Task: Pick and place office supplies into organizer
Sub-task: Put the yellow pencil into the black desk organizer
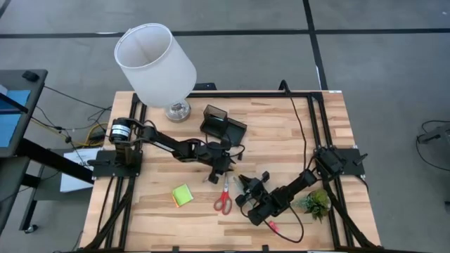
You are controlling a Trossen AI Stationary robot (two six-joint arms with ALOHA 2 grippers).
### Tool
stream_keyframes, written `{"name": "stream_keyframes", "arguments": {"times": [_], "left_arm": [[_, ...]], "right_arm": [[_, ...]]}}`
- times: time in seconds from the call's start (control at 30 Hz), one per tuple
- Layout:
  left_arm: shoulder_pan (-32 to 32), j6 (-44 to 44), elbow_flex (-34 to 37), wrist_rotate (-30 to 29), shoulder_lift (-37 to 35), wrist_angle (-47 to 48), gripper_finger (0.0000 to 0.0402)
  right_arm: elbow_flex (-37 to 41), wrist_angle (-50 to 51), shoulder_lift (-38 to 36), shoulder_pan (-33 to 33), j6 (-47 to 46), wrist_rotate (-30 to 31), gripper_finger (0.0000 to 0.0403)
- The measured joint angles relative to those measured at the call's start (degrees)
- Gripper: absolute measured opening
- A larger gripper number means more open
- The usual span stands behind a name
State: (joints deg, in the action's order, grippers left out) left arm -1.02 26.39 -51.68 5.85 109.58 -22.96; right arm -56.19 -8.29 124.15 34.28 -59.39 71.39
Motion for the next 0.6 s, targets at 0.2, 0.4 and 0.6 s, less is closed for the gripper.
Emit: {"name": "stream_keyframes", "arguments": {"times": [0.2, 0.4, 0.6], "left_arm": [[-0.26, 0.32, 0.04, 1.02, 0.07, 0.50, 0.0115], [-0.31, 0.46, 0.02, 1.00, 0.07, 0.74, 0.0105], [-0.33, 0.49, -0.02, 1.00, 0.05, 1.38, 0.0093]], "right_arm": [[-0.15, -0.09, -0.21, -0.02, 0.06, -0.25, 0.0009], [-0.15, -0.09, -0.21, -0.01, 0.04, -0.02, 0.0009], [-0.15, -0.06, -0.21, 0.00, 0.06, 0.03, 0.0009]]}}
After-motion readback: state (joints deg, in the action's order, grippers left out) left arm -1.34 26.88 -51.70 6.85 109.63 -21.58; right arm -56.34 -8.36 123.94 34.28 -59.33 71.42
